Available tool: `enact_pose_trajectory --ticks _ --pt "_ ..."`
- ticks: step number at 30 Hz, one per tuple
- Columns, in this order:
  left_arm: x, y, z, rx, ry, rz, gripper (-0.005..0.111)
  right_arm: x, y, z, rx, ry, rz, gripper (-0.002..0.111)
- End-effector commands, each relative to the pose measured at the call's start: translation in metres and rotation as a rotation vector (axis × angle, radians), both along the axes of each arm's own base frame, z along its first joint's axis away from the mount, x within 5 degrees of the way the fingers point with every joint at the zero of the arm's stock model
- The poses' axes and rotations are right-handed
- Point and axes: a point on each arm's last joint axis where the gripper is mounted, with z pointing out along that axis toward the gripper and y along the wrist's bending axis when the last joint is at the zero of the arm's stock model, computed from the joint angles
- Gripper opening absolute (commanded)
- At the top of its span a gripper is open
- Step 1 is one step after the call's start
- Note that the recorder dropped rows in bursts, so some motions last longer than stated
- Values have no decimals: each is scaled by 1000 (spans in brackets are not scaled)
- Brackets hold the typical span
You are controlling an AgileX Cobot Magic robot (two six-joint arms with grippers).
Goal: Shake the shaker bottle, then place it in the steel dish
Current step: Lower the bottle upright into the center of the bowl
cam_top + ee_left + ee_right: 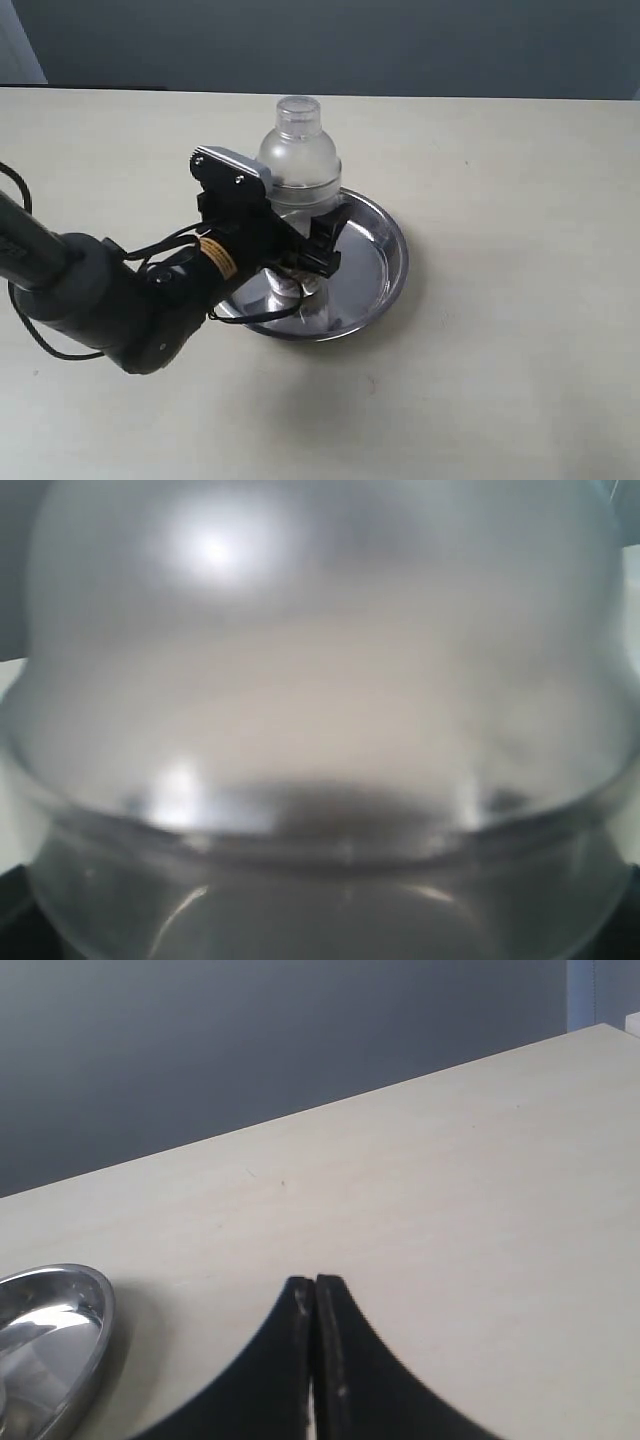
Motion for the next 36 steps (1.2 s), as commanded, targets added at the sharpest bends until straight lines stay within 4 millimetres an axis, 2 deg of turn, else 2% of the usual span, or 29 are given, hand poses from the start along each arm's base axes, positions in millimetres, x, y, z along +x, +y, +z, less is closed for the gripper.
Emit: enact_pose_trajectory --ticks 1,6,8,12,29,36 --pt "0 -2 0 -3 -24 -30 71 0 0 0 -7 -13 0 -1" --pt "-3 -6 -1 14 -29 -92 72 0 0 0 -7 -13 0 -1" --pt "-3 -6 -1 14 -29 -92 80 0 0 0 -7 -13 0 -1" --pt "-2 -6 -1 17 -31 -82 105 0 0 0 -7 -13 0 -1" --pt "0 -3 6 -21 -86 -45 105 0 0 0 -7 -13 0 -1" --pt "-3 0 23 -23 -130 -34 105 0 0 0 -7 -13 0 -1"
